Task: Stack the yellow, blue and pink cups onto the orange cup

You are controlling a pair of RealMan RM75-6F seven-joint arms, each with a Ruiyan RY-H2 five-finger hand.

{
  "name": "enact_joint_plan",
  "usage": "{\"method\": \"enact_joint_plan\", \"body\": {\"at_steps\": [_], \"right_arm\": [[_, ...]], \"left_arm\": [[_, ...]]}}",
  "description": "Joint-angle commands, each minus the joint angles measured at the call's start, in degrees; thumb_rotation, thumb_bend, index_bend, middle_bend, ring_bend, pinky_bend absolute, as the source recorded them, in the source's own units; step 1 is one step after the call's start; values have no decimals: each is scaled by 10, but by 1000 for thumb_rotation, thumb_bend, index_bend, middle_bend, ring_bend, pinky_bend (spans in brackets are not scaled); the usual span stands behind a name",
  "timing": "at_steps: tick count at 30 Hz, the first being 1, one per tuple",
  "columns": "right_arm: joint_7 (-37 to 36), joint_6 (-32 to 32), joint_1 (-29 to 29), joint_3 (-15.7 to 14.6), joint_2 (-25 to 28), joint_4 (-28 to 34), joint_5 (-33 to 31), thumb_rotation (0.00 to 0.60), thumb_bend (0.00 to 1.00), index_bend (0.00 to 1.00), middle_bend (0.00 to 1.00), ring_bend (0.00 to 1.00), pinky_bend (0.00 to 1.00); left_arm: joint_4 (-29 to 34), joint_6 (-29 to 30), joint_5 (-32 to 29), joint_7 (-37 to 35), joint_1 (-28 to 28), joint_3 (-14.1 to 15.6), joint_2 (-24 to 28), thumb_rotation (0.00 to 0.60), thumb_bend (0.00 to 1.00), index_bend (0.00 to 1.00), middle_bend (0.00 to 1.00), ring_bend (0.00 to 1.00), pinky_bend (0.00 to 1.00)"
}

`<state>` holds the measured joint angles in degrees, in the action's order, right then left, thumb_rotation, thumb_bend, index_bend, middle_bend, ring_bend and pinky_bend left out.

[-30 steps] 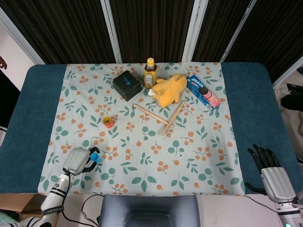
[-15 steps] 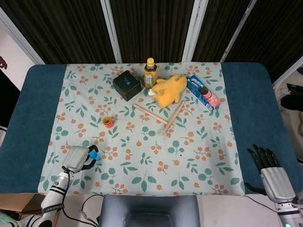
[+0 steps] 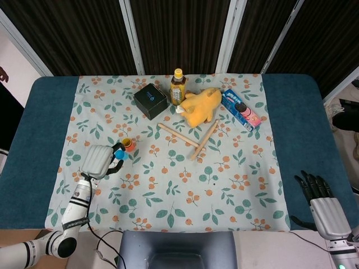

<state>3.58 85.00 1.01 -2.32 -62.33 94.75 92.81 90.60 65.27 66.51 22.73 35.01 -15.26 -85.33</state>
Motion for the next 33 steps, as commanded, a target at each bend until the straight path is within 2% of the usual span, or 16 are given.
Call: {"method": "enact_joint_plan", "body": {"at_steps": [1, 5, 11, 20, 33], "right_arm": [[-2, -5, 2, 4, 1, -1, -10, 600, 107, 0, 0, 0, 0], [-3, -13, 5, 9, 4, 0, -23, 600, 107, 0, 0, 0, 0], [-9, -9, 3, 11, 9, 2, -28, 600, 107, 0, 0, 0, 0], [-10, -9, 1, 12, 9, 1, -31, 600, 107, 0, 0, 0, 0], [-2, -12, 2, 12, 6, 2, -34, 600, 107, 0, 0, 0, 0]], "left_arm": [[-37, -22, -53, 60, 59, -48, -40, 600, 358, 552, 1000, 1000, 1000], [-89, -28, -105, 103, 103, -72, -85, 600, 358, 552, 1000, 1000, 1000], [-145, -24, -126, 127, 133, -77, -112, 600, 358, 551, 1000, 1000, 1000], [-197, -39, -143, 110, 134, -57, -122, 600, 357, 554, 1000, 1000, 1000], [-215, -53, -145, 84, 122, -34, -114, 600, 358, 556, 1000, 1000, 1000]]}}
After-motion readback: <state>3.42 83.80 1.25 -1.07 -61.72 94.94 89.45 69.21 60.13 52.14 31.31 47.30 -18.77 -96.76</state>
